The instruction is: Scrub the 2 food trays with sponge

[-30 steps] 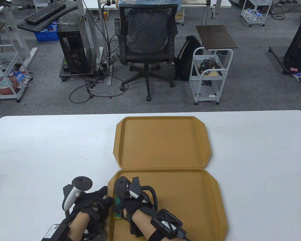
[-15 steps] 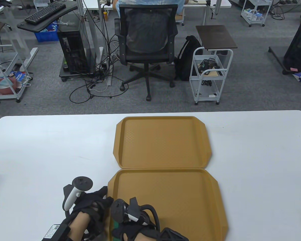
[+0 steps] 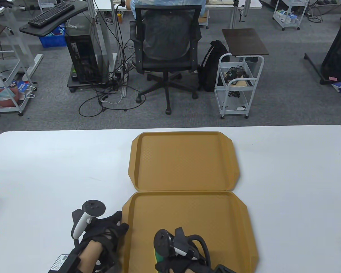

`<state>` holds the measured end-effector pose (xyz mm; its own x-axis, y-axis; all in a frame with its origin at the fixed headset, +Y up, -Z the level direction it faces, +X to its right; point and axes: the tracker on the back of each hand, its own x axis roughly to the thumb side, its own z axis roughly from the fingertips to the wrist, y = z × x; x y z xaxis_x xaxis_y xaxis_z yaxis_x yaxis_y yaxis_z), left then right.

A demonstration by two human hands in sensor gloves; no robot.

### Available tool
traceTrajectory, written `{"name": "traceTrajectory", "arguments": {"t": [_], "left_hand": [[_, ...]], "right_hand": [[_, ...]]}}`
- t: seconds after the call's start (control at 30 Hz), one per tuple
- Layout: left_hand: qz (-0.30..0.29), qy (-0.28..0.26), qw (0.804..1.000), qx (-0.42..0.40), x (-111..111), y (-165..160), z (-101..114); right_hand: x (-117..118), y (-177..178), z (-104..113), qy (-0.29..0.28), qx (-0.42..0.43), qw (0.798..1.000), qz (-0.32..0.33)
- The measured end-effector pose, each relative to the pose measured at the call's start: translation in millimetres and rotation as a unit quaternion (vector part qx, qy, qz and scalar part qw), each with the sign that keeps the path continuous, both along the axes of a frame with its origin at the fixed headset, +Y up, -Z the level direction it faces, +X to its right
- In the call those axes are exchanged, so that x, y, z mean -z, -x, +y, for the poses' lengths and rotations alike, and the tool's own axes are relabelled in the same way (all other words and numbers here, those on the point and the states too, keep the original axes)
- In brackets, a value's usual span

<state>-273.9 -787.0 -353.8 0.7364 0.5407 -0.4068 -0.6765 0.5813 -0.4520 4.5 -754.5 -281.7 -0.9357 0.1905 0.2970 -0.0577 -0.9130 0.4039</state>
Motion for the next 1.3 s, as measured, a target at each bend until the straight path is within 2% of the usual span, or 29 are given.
{"name": "traceTrajectory", "arguments": {"t": [0.37,0.53,0.63,0.83,1.07,1.3], "left_hand": [[0.001,-0.001,1.000,0.001,-0.1,-0.2,-0.2],[0.002,-0.001,1.000,0.002,0.0,0.0,-0.3],[0.002,-0.001,1.000,0.002,0.1,0.0,-0.4],[0.002,-0.002,1.000,0.004,0.1,0.0,-0.4],[0.002,-0.002,1.000,0.004,0.2,-0.2,-0.5],[0.001,-0.003,1.000,0.007,0.4,-0.3,-0.5]], "right_hand": [[-0.4,-96.2,3.6,-0.005,-0.026,0.998,-0.063],[-3.2,-133.1,7.8,-0.027,-0.065,0.994,-0.083],[-7.1,-149.4,9.5,-0.057,-0.100,0.990,-0.085],[-12.3,-159.7,6.1,-0.101,-0.132,0.983,-0.080],[11.2,-156.2,4.5,-0.139,-0.151,0.974,-0.093],[60.6,-156.5,3.6,-0.177,-0.140,0.963,-0.150]]}}
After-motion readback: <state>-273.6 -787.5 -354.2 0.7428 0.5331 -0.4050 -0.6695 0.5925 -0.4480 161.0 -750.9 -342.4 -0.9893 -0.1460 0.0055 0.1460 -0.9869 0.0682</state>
